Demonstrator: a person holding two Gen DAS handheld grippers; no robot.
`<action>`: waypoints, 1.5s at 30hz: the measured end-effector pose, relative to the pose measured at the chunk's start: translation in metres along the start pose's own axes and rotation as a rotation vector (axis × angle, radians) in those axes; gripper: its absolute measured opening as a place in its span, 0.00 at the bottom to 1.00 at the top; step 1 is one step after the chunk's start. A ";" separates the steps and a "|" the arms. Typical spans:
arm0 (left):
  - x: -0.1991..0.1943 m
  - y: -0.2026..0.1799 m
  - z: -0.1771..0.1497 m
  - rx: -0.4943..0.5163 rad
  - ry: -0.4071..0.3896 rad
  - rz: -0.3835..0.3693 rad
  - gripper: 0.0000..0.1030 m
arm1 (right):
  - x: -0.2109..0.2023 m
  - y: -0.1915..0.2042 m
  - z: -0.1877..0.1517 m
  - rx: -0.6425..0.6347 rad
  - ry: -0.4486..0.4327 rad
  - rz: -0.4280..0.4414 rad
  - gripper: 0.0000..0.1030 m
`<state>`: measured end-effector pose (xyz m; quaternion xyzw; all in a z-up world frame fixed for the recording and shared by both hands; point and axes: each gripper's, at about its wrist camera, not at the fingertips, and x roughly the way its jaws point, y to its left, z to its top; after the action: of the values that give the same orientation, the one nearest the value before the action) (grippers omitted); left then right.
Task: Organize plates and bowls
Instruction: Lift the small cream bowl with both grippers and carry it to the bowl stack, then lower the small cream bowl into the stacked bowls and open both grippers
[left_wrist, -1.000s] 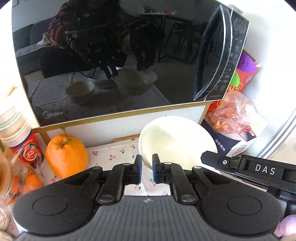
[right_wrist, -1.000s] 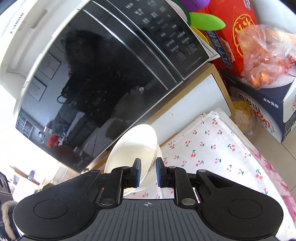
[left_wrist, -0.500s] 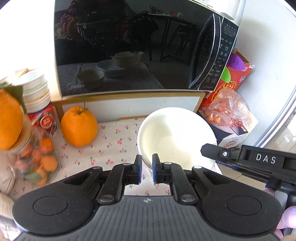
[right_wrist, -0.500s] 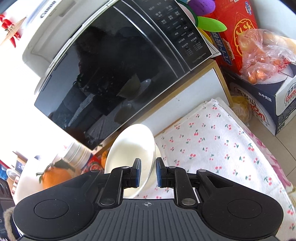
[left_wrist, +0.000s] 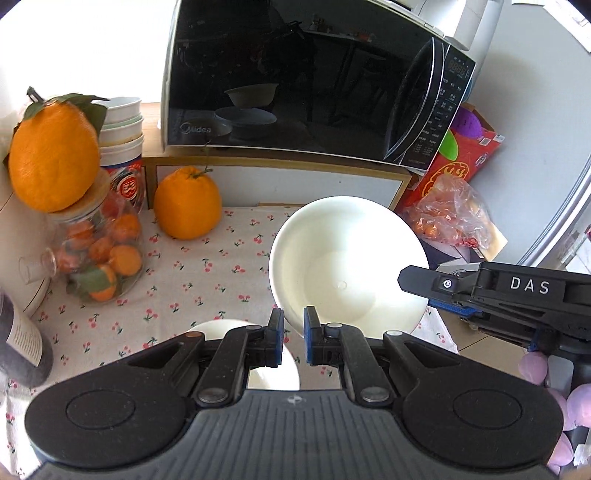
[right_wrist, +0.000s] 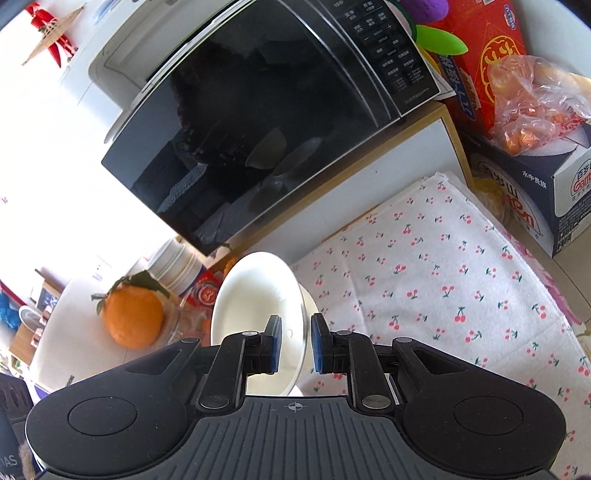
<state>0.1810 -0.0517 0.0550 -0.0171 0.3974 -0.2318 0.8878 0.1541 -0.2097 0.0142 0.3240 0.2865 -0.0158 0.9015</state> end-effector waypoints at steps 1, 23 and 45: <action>-0.002 0.002 -0.002 -0.003 -0.003 0.002 0.09 | 0.000 0.001 -0.003 -0.003 0.004 0.003 0.17; -0.029 0.057 -0.029 -0.104 0.015 0.017 0.09 | 0.029 0.043 -0.050 -0.155 0.181 -0.019 0.17; -0.012 0.062 -0.038 -0.071 0.098 0.080 0.09 | 0.056 0.052 -0.069 -0.213 0.285 -0.133 0.17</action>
<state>0.1720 0.0147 0.0240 -0.0215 0.4486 -0.1826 0.8746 0.1771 -0.1188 -0.0287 0.2059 0.4319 0.0010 0.8781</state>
